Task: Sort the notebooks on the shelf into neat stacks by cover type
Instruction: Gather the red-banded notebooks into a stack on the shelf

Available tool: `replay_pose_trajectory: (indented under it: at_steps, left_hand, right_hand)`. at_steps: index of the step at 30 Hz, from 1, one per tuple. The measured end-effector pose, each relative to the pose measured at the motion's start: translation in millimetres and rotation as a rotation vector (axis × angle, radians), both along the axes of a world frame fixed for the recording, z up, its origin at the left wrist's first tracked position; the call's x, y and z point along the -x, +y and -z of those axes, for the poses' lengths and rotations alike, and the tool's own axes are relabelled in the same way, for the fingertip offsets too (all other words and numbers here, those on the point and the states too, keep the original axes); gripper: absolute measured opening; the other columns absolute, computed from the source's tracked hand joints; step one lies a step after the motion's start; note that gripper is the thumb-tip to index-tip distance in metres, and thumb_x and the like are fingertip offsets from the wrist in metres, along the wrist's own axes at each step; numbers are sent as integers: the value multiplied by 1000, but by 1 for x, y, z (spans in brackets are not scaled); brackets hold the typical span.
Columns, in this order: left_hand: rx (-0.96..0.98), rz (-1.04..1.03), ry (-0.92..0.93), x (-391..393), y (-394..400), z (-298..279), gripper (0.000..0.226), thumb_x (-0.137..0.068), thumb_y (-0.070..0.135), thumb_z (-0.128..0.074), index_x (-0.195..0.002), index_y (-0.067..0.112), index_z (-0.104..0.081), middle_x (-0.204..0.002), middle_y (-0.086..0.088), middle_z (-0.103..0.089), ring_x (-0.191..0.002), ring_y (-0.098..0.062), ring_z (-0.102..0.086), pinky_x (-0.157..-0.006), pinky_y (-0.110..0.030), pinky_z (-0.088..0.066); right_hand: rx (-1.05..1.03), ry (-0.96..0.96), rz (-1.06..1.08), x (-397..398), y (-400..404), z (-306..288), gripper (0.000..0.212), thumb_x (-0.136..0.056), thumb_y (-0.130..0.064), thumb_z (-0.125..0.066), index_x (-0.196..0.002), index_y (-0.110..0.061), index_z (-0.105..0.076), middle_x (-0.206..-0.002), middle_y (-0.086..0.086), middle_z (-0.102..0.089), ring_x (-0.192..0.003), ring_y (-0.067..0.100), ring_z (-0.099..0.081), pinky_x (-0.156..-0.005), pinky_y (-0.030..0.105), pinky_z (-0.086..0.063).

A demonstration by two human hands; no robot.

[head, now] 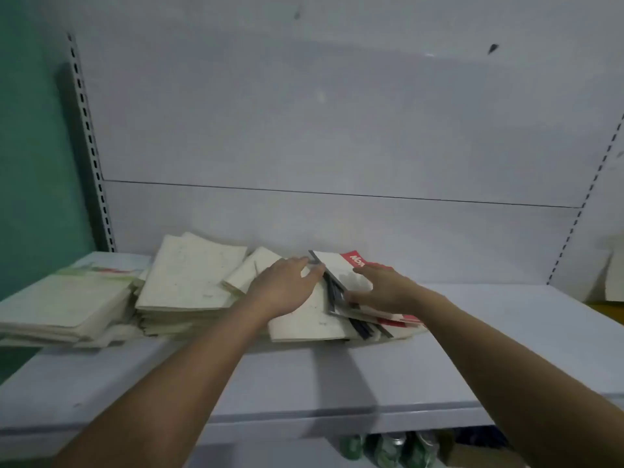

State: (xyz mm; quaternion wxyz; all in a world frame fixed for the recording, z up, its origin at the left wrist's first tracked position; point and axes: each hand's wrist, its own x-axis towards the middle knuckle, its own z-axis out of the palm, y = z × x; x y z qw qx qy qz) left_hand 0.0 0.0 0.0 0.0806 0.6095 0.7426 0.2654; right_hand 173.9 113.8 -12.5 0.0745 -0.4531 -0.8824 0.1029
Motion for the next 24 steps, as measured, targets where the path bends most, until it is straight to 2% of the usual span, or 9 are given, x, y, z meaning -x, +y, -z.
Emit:
replay_pose_trajectory:
  at_steps: [4, 8, 11, 14, 16, 18, 20, 22, 24]
  left_hand:
    - [29, 20, -136, 14, 26, 5, 58, -99, 56, -27, -147, 25, -37, -154, 5, -36, -141, -17, -32, -108, -32, -27]
    - [71, 16, -210, 15, 49, 19, 57, -98, 58, -24, -145, 30, -41, -150, 6, -43, -136, -19, -39, -103, -32, -31]
    - [105, 13, -217, 6, 60, 17, 52, -102, 49, -23, -141, 25, -47, -146, -1, -48, -130, -22, -44, -99, -31, -33]
    - [100, 14, -258, -1, 67, 15, 51, -103, 47, -22, -137, 20, -50, -142, -4, -51, -127, -24, -46, -92, -29, -32]
    - [39, -14, -366, -4, 69, 13, 50, -101, 53, -24, -125, 23, -56, -129, -2, -56, -118, -21, -49, -89, -27, -30]
    - [-23, -44, -530, -7, 72, 9, 46, -99, 58, -29, -118, 25, -55, -120, 2, -55, -112, -16, -50, -93, -29, -35]
    - [-21, -56, -911, -8, 76, 0, 56, -95, 62, -35, -128, 21, -54, -127, -3, -59, -112, -22, -57, -99, -36, -45]
    - [54, -1, -1284, -9, 76, -11, 57, -94, 61, -41, -124, 16, -59, -113, -12, -66, -95, -28, -66, -84, -41, -56]
    - [59, -23, -1343, -13, 77, -14, 45, -98, 47, -43, -117, 11, -62, -100, -12, -68, -81, -25, -67, -70, -37, -56]
  right_hand:
    - [250, 1, 14, 5, 11, 8, 92, -79, -75, -52, -153, -31, -19, -160, -3, -17, -144, 24, -24, -115, 44, -22]
    - [228, -44, 11, 4, 24, 17, 90, -79, -79, -46, -152, -33, -19, -160, -5, -20, -143, 23, -27, -114, 44, -24]
    - [254, -86, -17, 5, 24, 7, 74, -88, -69, -42, -150, -31, -27, -156, -2, -30, -137, 24, -35, -109, 41, -29]
    - [297, 88, -36, 9, 31, 0, 46, -100, -52, -31, -114, -19, -60, -112, 5, -62, -96, 20, -58, -82, 32, -42]
    - [200, 245, -14, 11, 34, -6, 45, -102, -44, -29, -79, -15, -54, -76, 2, -57, -67, 17, -53, -62, 27, -40]
    - [62, 348, -37, 13, 32, -14, 43, -102, -32, -30, -65, -14, -41, -61, 1, -43, -56, 17, -39, -54, 29, -30]
    - [-48, 378, -121, 17, 19, -24, 42, -102, -26, -31, -63, -13, -39, -60, 2, -42, -56, 18, -38, -54, 30, -29]
    - [-113, 289, -248, 20, 2, -31, 42, -103, -25, -31, -66, -14, -45, -63, 0, -47, -57, 17, -44, -54, 30, -35]
    - [-173, 154, -344, 23, -9, -27, 36, -104, -27, -32, -82, -12, -56, -75, 2, -57, -66, 19, -56, -60, 31, -44]
